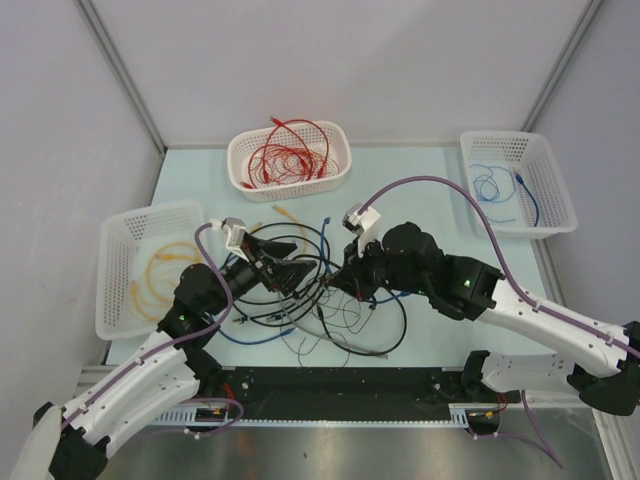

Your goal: Untangle the cables

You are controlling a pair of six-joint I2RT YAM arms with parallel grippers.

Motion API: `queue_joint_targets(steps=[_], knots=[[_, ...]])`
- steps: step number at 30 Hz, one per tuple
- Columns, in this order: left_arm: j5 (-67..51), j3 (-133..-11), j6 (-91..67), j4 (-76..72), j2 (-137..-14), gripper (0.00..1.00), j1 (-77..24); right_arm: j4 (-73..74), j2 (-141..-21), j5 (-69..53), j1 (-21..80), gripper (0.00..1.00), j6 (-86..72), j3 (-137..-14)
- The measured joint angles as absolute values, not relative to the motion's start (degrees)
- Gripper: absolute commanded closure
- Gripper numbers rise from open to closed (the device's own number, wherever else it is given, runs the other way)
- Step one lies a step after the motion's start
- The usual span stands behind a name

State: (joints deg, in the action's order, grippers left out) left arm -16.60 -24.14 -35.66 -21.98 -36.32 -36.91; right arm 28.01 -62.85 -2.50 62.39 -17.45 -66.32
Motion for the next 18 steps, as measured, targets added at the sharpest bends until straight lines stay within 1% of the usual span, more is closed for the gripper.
queue_joint_targets(steps=[5,8,9,10,11,12,13,18], knots=[[-11.3,-25.3,-26.2,-14.9,-34.6,0.14,-36.9,27.9,-61.7,-2.5,62.4,1.0,-17.5,-66.3],[-10.0,-25.3,-23.4,-14.0,-34.6,0.26,-36.9,27.5,-61.5,-2.9,62.4,1.0,-17.5,-66.3],[-9.8,-25.3,-22.8,-14.0,-35.0,0.4,-36.9,27.4,-61.5,-3.0,62.4,1.0,-17.5,-66.3],[-9.6,-25.3,-22.4,-14.3,-35.6,0.48,-36.9,27.3,-61.5,-3.2,62.4,1.0,-17.5,-66.3],[-9.6,-25.3,-22.1,-14.6,-36.1,0.74,-36.9,27.1,-61.5,-3.4,62.4,1.0,-17.5,-66.3],[-9.7,-25.3,-21.9,-15.2,-36.9,0.9,-36.9,27.0,-61.6,-3.6,62.4,1.0,-17.6,-66.3],[-9.8,-25.3,-21.9,-15.9,-37.7,1.0,-36.9,27.0,-61.6,-3.7,62.4,1.0,-17.6,-66.3],[-9.0,-27.5,-21.4,-15.0,-43.0,1.0,-37.0,26.6,-61.6,-4.5,62.4,1.0,-17.8,-66.3]])
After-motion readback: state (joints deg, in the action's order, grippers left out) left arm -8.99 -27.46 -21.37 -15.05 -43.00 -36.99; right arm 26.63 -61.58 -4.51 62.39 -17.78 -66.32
